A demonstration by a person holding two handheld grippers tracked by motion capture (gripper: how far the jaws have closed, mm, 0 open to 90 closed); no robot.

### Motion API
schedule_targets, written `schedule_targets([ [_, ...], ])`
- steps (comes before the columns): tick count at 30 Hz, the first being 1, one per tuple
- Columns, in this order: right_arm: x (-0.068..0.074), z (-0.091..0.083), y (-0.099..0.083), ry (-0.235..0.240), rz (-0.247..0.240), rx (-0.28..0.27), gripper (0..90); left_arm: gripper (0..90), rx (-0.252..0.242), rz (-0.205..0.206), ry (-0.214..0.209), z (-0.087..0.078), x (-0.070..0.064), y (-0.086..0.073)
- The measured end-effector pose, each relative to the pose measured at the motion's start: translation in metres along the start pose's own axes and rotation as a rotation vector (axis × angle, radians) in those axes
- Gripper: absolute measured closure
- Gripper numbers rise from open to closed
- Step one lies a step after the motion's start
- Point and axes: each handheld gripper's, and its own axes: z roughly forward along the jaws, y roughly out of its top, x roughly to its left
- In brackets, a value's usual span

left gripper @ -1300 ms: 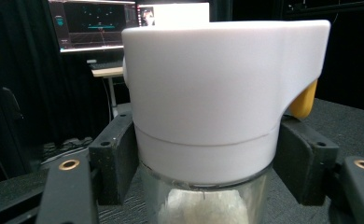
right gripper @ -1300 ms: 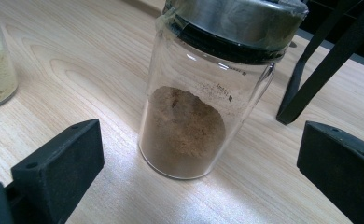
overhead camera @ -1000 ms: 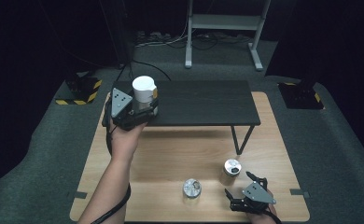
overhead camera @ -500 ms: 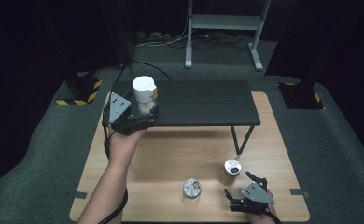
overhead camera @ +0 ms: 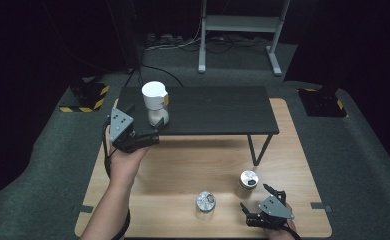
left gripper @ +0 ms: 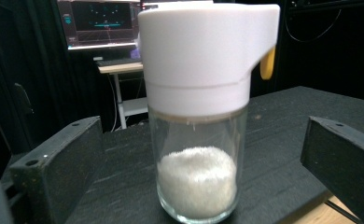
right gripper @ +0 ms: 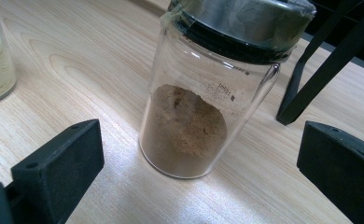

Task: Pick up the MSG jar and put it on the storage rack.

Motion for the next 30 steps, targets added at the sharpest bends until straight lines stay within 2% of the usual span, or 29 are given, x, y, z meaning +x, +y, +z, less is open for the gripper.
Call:
schedule_targets([
  [16,0.0,0.0,0.0,-0.001,-0.005,0.001,0.0,0.2,0.004,0.007,-0.008,-0.027,-0.002,-0.014],
  [30,0.001,0.0,0.0,-0.004,-0.008,0.0,0.0,0.3,0.028,0.015,-0.018,-0.052,-0.006,-0.03],
])
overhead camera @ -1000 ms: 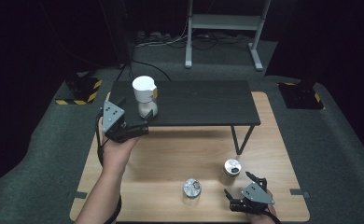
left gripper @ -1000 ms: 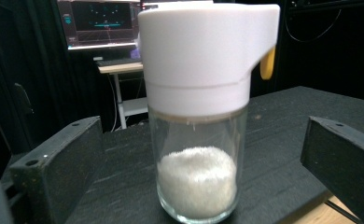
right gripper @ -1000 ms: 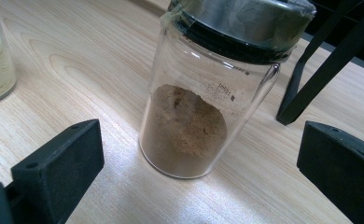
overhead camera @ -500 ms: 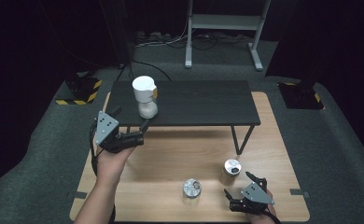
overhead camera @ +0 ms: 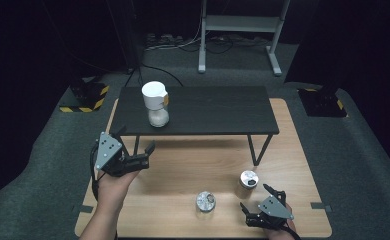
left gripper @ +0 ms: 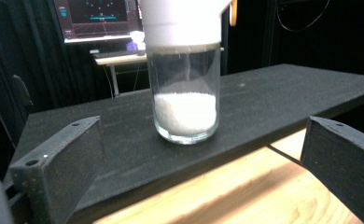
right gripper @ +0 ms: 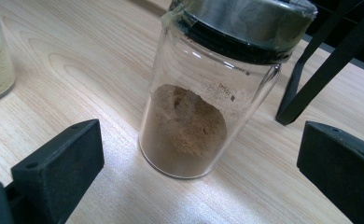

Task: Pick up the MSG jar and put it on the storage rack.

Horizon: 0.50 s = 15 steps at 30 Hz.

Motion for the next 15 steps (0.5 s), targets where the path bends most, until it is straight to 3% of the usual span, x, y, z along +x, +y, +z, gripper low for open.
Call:
schedule_targets([
  [15,0.0,0.0,0.0,-0.003,0.001,-0.001,0.0,0.3,0.036,-0.004,-0.018,-0.011,-0.012,-0.029],
])
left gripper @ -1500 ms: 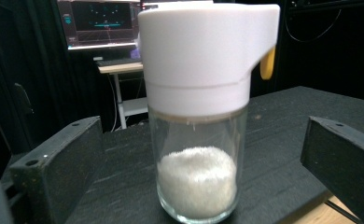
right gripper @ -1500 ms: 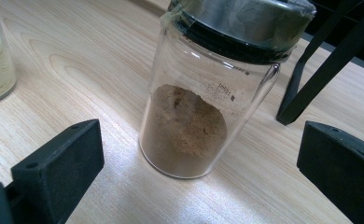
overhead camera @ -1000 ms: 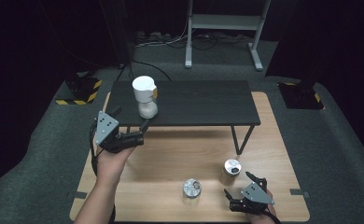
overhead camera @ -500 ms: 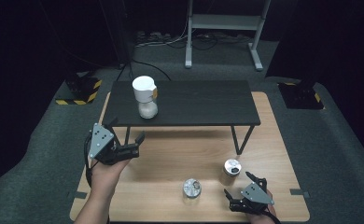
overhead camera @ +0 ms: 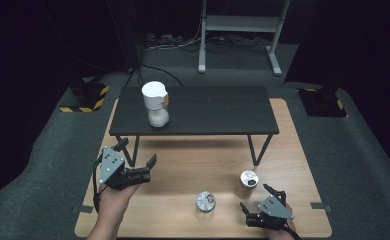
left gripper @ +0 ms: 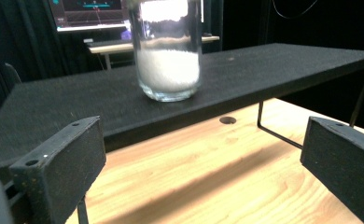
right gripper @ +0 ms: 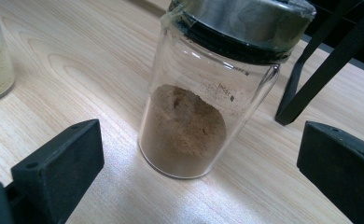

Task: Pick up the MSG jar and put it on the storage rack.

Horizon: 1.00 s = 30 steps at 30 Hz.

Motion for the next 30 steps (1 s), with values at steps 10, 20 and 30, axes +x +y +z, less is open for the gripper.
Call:
schedule_targets([
  [10,0.0,0.0,0.0,0.0,0.0,0.0,0.0,0.2,0.036,-0.002,-0.013,-0.002,-0.008,-0.024],
  [20,0.0,0.0,0.0,0.001,-0.004,0.001,0.0,0.3,0.087,-0.011,-0.021,-0.005,-0.013,-0.056],
  [30,0.0,0.0,0.0,-0.001,-0.005,0.001,0.0,0.4,0.159,-0.017,-0.03,-0.007,-0.018,-0.095],
])
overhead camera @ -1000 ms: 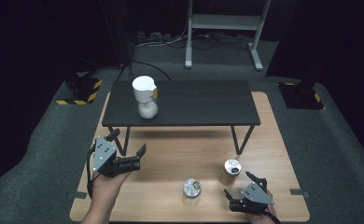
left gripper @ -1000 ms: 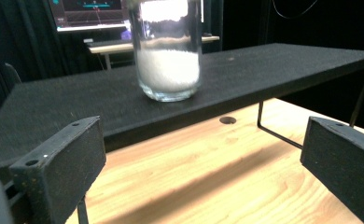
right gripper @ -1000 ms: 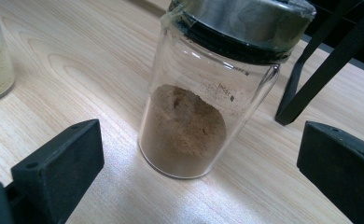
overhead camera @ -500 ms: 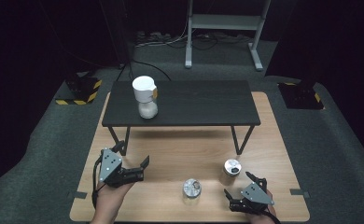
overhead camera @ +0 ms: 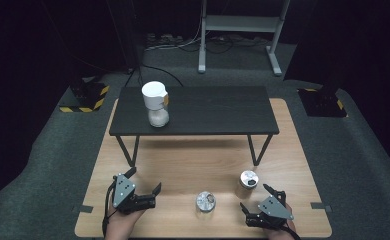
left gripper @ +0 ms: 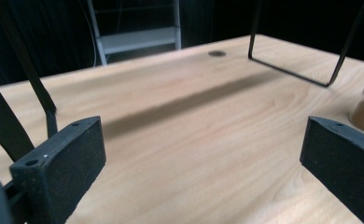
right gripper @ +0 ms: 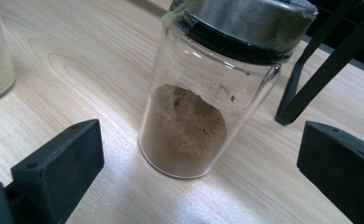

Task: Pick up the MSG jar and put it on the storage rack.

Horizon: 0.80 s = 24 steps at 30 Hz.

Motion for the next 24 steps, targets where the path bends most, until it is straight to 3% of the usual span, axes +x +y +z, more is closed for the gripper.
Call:
schedule_targets([
  [12,0.001,-0.001,0.0,-0.01,-0.003,-0.007,0.0,0.3,0.099,0.018,-0.002,0.006,-0.006,-0.035],
  [18,0.0,0.001,0.0,-0.008,0.003,0.013,0.0,0.3,0.167,0.088,-0.016,0.009,-0.011,-0.047],
  [24,0.0,0.0,0.0,-0.011,0.004,0.0,0.0,0.5,0.224,0.217,-0.029,0.014,-0.022,-0.047],
])
